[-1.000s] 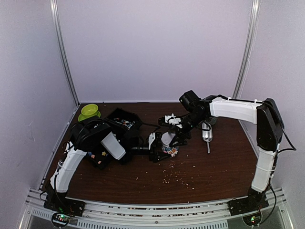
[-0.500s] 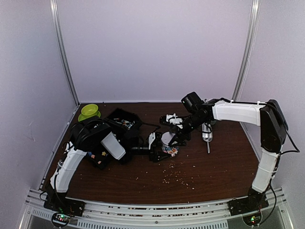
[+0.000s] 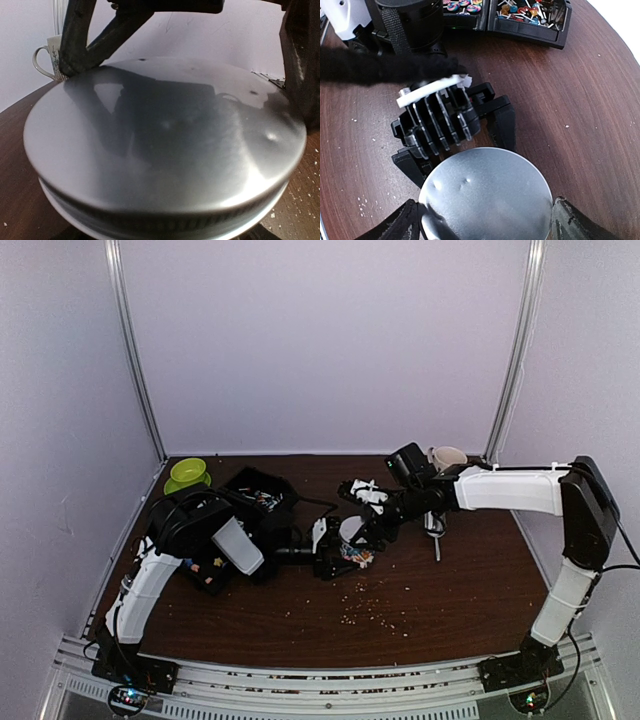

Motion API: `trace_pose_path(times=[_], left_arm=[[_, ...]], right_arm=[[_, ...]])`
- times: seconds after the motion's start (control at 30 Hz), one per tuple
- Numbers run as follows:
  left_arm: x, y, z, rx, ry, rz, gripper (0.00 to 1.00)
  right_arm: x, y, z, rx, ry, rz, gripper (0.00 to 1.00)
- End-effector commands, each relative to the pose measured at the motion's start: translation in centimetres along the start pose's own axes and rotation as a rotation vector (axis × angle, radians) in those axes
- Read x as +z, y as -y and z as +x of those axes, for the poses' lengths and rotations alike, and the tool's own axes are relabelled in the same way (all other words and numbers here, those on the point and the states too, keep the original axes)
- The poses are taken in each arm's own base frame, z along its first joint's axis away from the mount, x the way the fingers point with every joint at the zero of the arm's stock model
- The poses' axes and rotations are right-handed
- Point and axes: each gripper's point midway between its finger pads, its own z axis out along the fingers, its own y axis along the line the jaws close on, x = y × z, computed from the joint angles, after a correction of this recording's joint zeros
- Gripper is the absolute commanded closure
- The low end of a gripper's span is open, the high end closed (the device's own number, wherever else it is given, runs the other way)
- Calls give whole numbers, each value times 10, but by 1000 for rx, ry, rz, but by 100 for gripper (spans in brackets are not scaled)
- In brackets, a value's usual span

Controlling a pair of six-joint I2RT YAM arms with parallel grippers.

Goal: Pack the candies
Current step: Screw the box lid onto the packing bottle.

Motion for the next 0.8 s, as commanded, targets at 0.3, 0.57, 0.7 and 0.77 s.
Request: trace_pose_path(times=[0.3,0.57,0.7,0.77], left_arm=[[-6,1,44,-116,-131,-51,27],[-7,2,44,-114,-132,-48,27],[-6,4,43,-114,-128,-35,28],[-6,5,43,-113,-124,-29,27]], right_arm=[[1,39,3,354,35,311,12],[-2,26,-10,354,72,279,2],[-6,16,-9,218,37,227,0],[-13,18,-6,171,27,209,1]])
